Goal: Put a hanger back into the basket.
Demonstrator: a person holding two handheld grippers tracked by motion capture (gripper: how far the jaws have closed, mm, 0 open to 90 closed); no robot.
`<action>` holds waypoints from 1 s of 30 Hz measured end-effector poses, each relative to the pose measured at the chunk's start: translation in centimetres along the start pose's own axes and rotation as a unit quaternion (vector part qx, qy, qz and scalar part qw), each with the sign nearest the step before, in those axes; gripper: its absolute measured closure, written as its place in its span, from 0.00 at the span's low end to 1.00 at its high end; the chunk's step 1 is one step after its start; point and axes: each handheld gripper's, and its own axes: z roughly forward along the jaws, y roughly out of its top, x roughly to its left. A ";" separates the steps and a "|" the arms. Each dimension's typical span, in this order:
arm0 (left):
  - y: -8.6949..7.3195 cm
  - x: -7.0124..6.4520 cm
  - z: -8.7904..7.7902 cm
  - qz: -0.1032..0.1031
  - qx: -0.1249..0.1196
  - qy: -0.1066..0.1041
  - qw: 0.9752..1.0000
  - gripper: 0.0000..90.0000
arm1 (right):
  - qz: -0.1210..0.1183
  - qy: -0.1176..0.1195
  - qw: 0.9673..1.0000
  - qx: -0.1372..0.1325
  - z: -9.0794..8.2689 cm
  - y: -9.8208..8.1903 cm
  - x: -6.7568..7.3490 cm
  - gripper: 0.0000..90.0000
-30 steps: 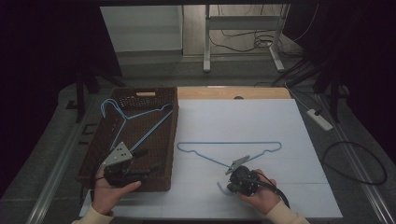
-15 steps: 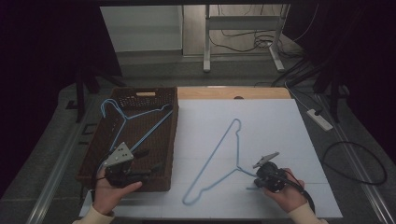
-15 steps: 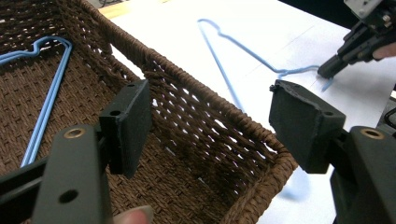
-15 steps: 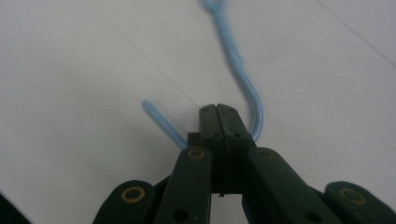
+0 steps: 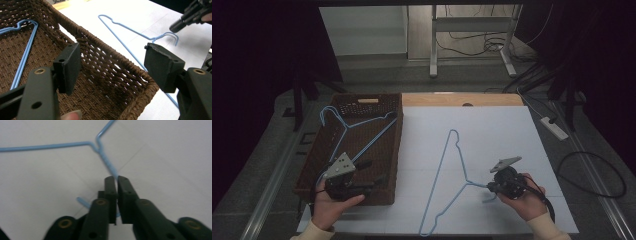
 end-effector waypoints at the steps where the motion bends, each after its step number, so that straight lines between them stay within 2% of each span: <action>1: 0.0 0.0 0.0 0.000 0.000 0.000 1.000 0.34 | -0.002 -0.007 1.000 0.000 -0.2 0.2 -0.3 0.84; 2: 0.0 0.0 0.0 0.000 0.000 0.000 1.000 0.34 | -0.002 -0.007 1.000 0.000 -0.2 0.2 -0.3 0.84; 3: 0.0 0.0 0.0 0.000 0.000 0.000 1.000 0.34 | -0.001 -0.009 1.000 0.001 -0.3 0.4 -0.6 0.78; 4: 0.0 -0.1 0.0 0.001 0.000 0.000 1.000 0.34 | 0.008 -0.004 1.000 0.020 -0.1 0.6 -1.2 0.64; 5: 0.0 -0.1 0.0 0.001 0.000 -0.001 1.000 0.34 | 0.011 -0.006 1.000 0.029 0.1 0.6 -1.5 0.59; 8: 0.0 -0.1 0.0 0.001 0.000 -0.001 1.000 0.34 | 0.022 0.001 0.998 0.058 1.0 0.3 -2.2 0.56; 11: 0.0 -0.1 0.1 0.001 0.000 -0.001 1.000 0.34 | 0.026 0.007 0.997 0.075 1.6 0.0 -2.7 0.56; 18: 0.0 -0.1 0.1 0.002 0.001 -0.002 1.000 0.34 | 0.032 0.021 0.995 0.092 2.2 0.4 -2.6 0.67; 20: 0.0 -0.2 0.1 0.003 0.002 -0.002 1.000 0.34 | 0.031 0.005 0.994 0.103 2.3 0.7 -2.4 0.72; 22: 0.0 -0.2 0.2 0.003 0.001 -0.002 1.000 0.34 | 0.034 0.001 0.993 0.109 2.4 0.8 -2.3 0.73; 23: 0.0 -0.3 0.2 0.004 0.001 -0.003 1.000 0.34 | 0.040 -0.008 0.992 0.123 2.5 1.2 -1.9 0.83; 24: 0.1 -0.4 0.2 0.005 0.001 -0.003 1.000 0.34 | 0.044 -0.004 0.991 0.128 2.6 1.4 -1.6 0.91; 27: 0.2 -0.7 0.1 0.008 0.000 -0.004 1.000 0.34 | 0.059 -0.012 0.988 0.140 2.7 1.7 -1.3 0.93; 30: 0.4 -1.0 0.0 0.012 -0.002 -0.007 1.000 0.34 | 0.080 -0.002 0.988 0.135 2.6 1.6 -1.6 0.94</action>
